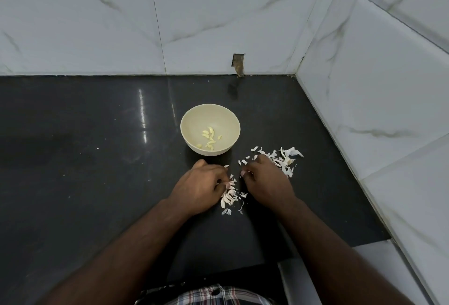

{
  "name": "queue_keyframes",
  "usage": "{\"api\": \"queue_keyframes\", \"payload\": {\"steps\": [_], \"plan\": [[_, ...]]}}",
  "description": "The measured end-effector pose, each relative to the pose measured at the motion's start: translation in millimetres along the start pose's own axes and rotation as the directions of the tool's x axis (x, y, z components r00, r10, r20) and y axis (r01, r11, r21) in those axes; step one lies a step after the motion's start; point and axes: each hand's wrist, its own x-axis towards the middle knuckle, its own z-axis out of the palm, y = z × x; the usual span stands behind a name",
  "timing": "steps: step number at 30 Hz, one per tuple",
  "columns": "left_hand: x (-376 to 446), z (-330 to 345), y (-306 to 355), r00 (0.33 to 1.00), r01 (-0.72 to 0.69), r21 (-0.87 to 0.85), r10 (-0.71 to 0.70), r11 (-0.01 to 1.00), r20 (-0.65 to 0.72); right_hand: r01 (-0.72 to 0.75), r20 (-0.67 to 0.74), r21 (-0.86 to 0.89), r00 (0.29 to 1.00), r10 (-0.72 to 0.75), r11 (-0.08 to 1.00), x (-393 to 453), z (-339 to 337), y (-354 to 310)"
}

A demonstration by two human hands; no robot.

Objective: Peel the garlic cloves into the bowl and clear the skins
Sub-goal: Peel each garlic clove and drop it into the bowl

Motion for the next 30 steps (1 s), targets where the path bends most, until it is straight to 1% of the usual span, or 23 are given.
{"api": "queue_keyframes", "payload": {"steps": [5,10,11,12,14,18,20,23,25,27,29,30], "plan": [[-1,-5,1,0.998,0.03,-0.08,-0.035,0.996,-0.057,-0.05,-0.049,0.196,0.997,0.061,0.979,2,-9,3],[-3,-7,1,0.994,0.065,-0.15,-0.078,0.987,-0.081,-0.031,-0.008,0.309,0.999,0.035,0.951,-2,-10,-8],[-3,-8,2,0.991,0.074,-0.182,-0.092,0.981,-0.094,-0.039,0.005,0.358,0.999,0.039,0.933,-2,-9,-10],[-4,-9,3,0.988,0.085,-0.221,-0.11,0.972,-0.106,-0.056,0.03,0.438,0.998,0.048,0.897,-3,-9,-13],[-6,-12,8,0.982,0.107,-0.289,-0.146,0.951,-0.117,-0.1,0.096,0.604,0.994,0.053,0.791,-3,-8,-17],[-8,-15,14,0.965,0.189,-0.372,-0.242,0.909,-0.1,-0.138,0.141,0.742,0.989,0.049,0.657,-5,-13,-24],[-9,-16,14,0.954,0.234,-0.414,-0.289,0.88,-0.075,-0.143,0.145,0.752,0.988,0.051,0.643,-5,-15,-25],[-7,-15,13,0.946,0.263,-0.467,-0.321,0.844,-0.047,-0.149,0.126,0.723,0.989,0.083,0.675,-5,-16,-25],[-7,-15,15,0.945,0.262,-0.505,-0.324,0.823,-0.038,-0.141,0.103,0.672,0.99,0.097,0.727,-5,-15,-24],[-7,-16,19,0.948,0.249,-0.531,-0.315,0.81,-0.035,-0.115,0.085,0.597,0.993,0.08,0.794,-5,-16,-24],[-7,-16,21,0.951,0.229,-0.546,-0.305,0.806,-0.052,-0.108,0.084,0.564,0.994,0.072,0.819,-6,-16,-26],[-8,-16,22,0.951,0.217,-0.544,-0.301,0.81,-0.069,-0.121,0.094,0.57,0.992,0.081,0.813,-7,-17,-27]]}}
